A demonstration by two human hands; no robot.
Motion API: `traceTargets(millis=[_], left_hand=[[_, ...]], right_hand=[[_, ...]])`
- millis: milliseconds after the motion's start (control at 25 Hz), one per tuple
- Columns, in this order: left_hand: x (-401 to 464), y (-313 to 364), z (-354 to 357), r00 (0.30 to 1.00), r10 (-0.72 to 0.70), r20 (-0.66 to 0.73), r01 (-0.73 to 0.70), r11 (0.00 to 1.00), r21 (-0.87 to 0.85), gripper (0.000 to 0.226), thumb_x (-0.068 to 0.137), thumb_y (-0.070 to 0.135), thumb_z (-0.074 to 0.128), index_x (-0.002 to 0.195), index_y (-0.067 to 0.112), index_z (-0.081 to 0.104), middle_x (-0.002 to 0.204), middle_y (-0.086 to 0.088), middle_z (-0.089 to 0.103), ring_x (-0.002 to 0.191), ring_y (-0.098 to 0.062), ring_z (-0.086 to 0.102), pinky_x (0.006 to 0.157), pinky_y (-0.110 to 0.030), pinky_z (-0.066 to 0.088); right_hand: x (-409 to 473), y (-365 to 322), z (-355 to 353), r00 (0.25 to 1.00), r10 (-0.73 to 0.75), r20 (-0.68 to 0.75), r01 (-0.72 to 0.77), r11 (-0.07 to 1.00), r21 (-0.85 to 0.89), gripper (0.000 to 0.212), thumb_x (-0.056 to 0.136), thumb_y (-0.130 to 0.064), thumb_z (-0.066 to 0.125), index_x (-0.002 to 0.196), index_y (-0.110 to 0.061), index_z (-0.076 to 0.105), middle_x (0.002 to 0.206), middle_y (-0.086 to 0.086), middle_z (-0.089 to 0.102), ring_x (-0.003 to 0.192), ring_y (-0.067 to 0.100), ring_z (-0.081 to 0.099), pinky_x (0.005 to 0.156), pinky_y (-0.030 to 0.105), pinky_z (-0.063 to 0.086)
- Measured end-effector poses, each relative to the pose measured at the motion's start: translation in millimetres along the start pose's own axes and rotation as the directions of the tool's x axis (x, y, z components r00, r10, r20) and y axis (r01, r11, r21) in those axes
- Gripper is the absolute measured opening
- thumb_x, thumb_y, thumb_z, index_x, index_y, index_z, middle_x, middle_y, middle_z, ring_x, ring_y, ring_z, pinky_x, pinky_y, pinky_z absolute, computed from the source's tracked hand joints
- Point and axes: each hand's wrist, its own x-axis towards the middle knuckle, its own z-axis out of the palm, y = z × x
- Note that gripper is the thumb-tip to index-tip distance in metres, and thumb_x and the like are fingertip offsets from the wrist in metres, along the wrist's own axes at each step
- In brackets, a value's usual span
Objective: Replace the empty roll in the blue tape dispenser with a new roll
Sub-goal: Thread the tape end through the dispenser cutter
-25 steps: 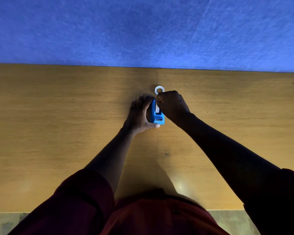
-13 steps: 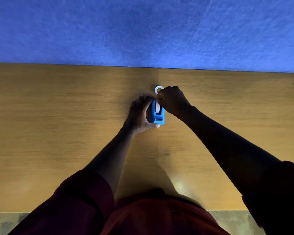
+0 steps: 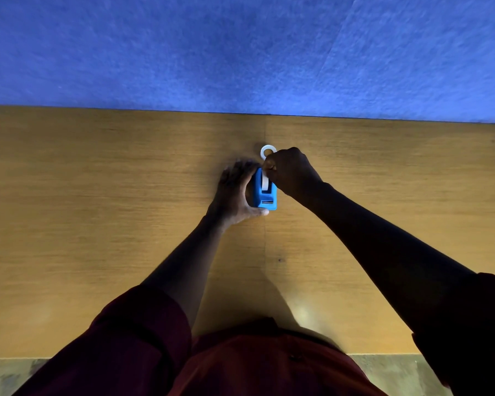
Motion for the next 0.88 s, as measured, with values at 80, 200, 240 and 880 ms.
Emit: traceTargets(millis=[80, 200, 240, 880], left_hand=[[0.1, -0.2, -0.2, 1.000, 0.007, -0.007, -0.007, 1.000, -0.002, 0.121, 0.065, 0.052, 0.089, 0.160, 0.020, 0.021, 0.168, -0.008, 0.024, 0.158, -0.028, 0.010, 0.129, -0.049, 0.008], [0.1, -0.6, -0.2, 1.000, 0.014, -0.009, -0.014, 1.000, -0.007, 0.121, 0.065, 0.052, 0.089, 0.160, 0.019, 0.022, 0.168, -0.008, 0.024, 0.158, -0.028, 0.011, 0.129, -0.049, 0.007], [0.3, -0.6, 0.0, 1.000, 0.017, -0.009, -0.017, 1.000, -0.008, 0.121, 0.065, 0.051, 0.089, 0.160, 0.018, 0.022, 0.168, -0.009, 0.024, 0.158, -0.028, 0.011, 0.129, -0.050, 0.008], [0.2, -2.4, 2.0, 0.998, 0.036, -0.042, -0.037, 0.999, -0.019, 0.120, 0.063, 0.053, 0.088, 0.158, 0.020, 0.023, 0.166, -0.008, 0.027, 0.157, -0.030, 0.014, 0.124, -0.041, 0.003]], right_hand=[[-1.2, -0.3, 0.7, 1.000, 0.001, -0.007, -0.001, 1.000, 0.000, 0.021, 0.098, -0.024, 0.059, 0.100, -0.010, 0.073, 0.092, 0.007, 0.073, 0.077, 0.016, 0.069, 0.071, 0.031, 0.060], [-0.9, -0.6, 1.0, 1.000, 0.025, -0.008, -0.024, 1.000, 0.015, 0.022, 0.098, -0.025, 0.058, 0.101, -0.009, 0.073, 0.092, 0.007, 0.073, 0.076, 0.016, 0.069, 0.071, 0.034, 0.060], [-1.2, -0.8, 0.5, 1.000, 0.024, -0.008, -0.024, 1.000, 0.014, 0.022, 0.098, -0.025, 0.058, 0.101, -0.009, 0.073, 0.092, 0.007, 0.074, 0.076, 0.016, 0.069, 0.071, 0.034, 0.061], [2.7, 1.3, -5.9, 0.993, -0.103, 0.059, 0.106, 0.993, -0.053, 0.022, 0.097, -0.025, 0.063, 0.106, -0.009, 0.074, 0.095, 0.006, 0.075, 0.076, 0.010, 0.067, 0.069, 0.018, 0.050]])
